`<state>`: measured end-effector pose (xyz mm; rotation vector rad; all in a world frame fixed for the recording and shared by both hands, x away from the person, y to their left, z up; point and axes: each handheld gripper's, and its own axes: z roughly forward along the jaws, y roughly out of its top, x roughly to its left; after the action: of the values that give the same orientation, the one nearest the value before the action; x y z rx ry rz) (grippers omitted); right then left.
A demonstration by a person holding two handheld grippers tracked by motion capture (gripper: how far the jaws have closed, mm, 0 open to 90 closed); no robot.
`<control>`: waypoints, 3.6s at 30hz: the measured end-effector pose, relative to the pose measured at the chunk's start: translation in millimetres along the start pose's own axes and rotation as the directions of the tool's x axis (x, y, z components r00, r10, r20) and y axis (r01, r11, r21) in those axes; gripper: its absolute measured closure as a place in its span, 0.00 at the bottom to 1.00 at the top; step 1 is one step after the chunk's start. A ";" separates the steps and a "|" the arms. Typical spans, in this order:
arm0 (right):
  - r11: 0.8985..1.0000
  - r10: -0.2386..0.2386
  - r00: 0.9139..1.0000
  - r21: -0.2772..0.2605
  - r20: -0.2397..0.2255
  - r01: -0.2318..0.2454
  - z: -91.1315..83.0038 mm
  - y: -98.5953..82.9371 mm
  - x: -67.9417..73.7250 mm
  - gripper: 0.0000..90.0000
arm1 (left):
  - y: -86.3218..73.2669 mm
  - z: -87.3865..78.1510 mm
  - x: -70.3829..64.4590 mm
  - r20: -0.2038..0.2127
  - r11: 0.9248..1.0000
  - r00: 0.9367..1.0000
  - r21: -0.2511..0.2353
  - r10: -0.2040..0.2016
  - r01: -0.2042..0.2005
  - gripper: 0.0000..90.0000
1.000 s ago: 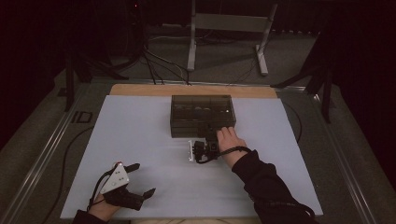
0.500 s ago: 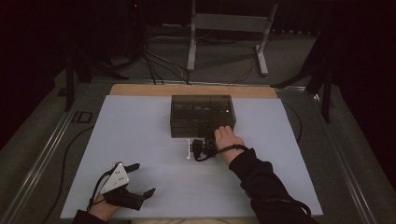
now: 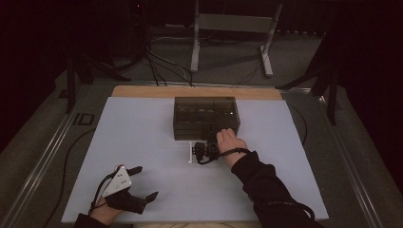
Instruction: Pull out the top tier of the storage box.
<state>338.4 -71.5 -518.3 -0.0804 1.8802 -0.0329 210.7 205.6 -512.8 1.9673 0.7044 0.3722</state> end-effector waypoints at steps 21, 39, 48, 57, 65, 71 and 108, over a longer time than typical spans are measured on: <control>0.999 -0.001 1.000 -0.042 -0.009 0.001 -22.0 -6.4 1.1 0.90 | 0.1 0.2 0.1 0.001 1.000 1.000 0.002 -0.001 0.001 0.00; 0.998 -0.007 1.000 -0.062 0.004 0.007 -34.7 -10.4 10.8 0.90 | -0.2 0.8 0.3 0.000 1.000 1.000 0.007 -0.004 0.004 0.00; 0.998 -0.008 1.000 -0.065 -0.013 0.007 -34.6 -10.8 8.6 0.90 | -0.2 1.0 0.1 0.000 1.000 1.000 0.010 -0.001 0.001 0.00; 0.997 0.004 0.998 -0.075 -0.057 -0.009 -33.9 -12.0 2.3 0.89 | 0.0 0.9 0.1 -0.001 1.000 1.000 0.008 -0.002 0.002 0.00; 0.991 0.045 0.991 -0.121 -0.128 -0.061 -37.0 -13.6 -4.3 0.83 | -0.4 1.4 0.3 -0.002 1.000 1.000 0.013 -0.002 0.002 0.00; 0.974 0.111 0.972 -0.170 -0.207 -0.147 -39.9 -17.7 -15.9 0.74 | -0.4 1.4 0.6 -0.003 1.000 1.000 0.012 -0.003 0.003 0.00; 0.757 0.230 0.508 -0.176 -0.830 -0.630 0.9 -112.6 -89.7 0.06 | -0.5 1.9 0.6 -0.004 1.000 1.000 0.019 -0.003 0.003 0.00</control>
<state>370.9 -177.3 -426.2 0.1321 2.6977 0.9083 212.0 204.7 -514.2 1.9840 0.7153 0.3686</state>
